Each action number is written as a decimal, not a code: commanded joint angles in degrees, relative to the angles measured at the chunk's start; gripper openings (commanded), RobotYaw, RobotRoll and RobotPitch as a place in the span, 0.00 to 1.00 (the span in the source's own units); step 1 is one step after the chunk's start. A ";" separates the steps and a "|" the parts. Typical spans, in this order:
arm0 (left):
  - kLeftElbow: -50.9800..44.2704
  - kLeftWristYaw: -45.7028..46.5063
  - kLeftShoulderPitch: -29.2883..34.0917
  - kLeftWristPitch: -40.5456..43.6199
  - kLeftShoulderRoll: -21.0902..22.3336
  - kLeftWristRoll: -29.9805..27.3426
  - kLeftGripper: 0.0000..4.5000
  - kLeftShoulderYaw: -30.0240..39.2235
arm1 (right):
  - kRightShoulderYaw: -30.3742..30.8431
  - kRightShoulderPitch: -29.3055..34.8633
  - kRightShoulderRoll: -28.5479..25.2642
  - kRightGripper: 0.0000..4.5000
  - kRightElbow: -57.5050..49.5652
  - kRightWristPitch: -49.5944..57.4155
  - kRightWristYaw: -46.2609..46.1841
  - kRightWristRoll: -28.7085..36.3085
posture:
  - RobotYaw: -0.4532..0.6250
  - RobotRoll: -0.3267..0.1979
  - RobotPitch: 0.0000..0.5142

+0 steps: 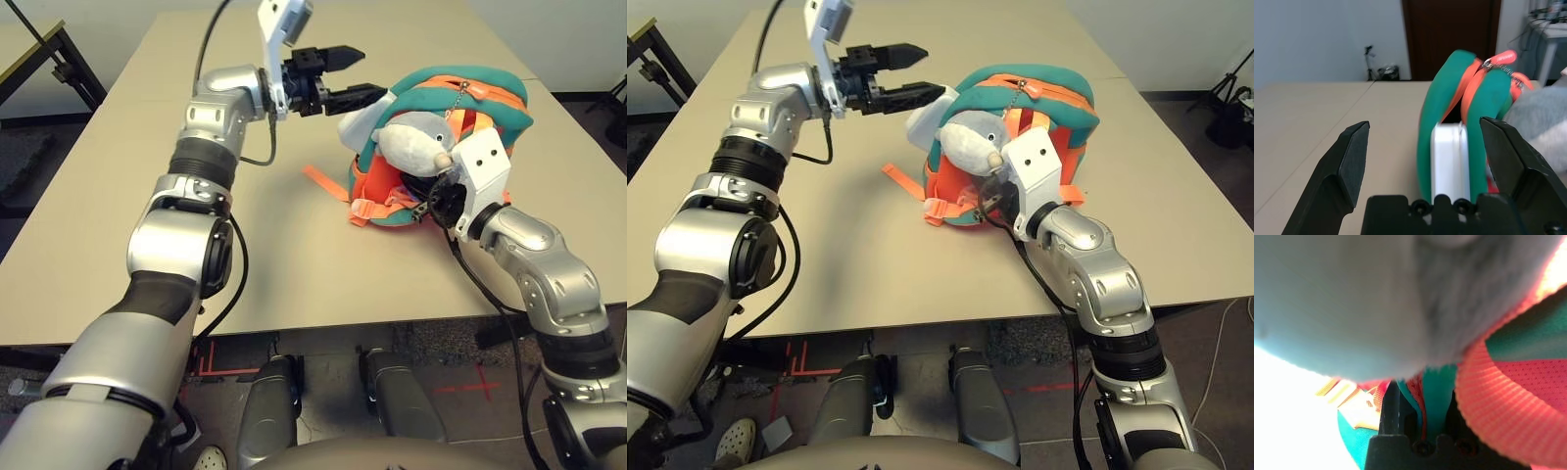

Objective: Put the pencil case into the backpack and zip it.

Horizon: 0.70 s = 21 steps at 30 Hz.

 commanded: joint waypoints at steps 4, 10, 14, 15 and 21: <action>-15.18 2.69 7.33 10.89 2.92 -2.79 1.00 -0.34 | 2.48 0.74 0.44 0.04 1.93 0.73 1.44 -0.37 | 0.25 0.62 0.25; -25.05 6.56 14.67 17.82 3.53 -5.65 0.69 0.40 | 2.78 0.63 0.34 0.04 2.22 0.36 1.82 -0.75 | 0.25 0.62 0.25; -27.45 7.96 16.94 19.15 4.28 -5.97 0.32 -0.14 | 2.68 0.58 0.23 0.04 2.43 0.21 2.09 -0.99 | 0.25 0.62 0.25; -27.75 8.12 17.28 19.31 4.34 -6.05 0.23 -0.36 | 2.68 0.58 0.21 0.04 2.47 0.18 2.18 -1.07 | 0.25 0.62 0.25; -25.31 8.32 16.87 17.87 3.73 -5.84 0.00 -1.60 | 2.75 0.47 0.26 0.04 2.66 0.04 2.39 -1.34 | 0.26 0.62 0.25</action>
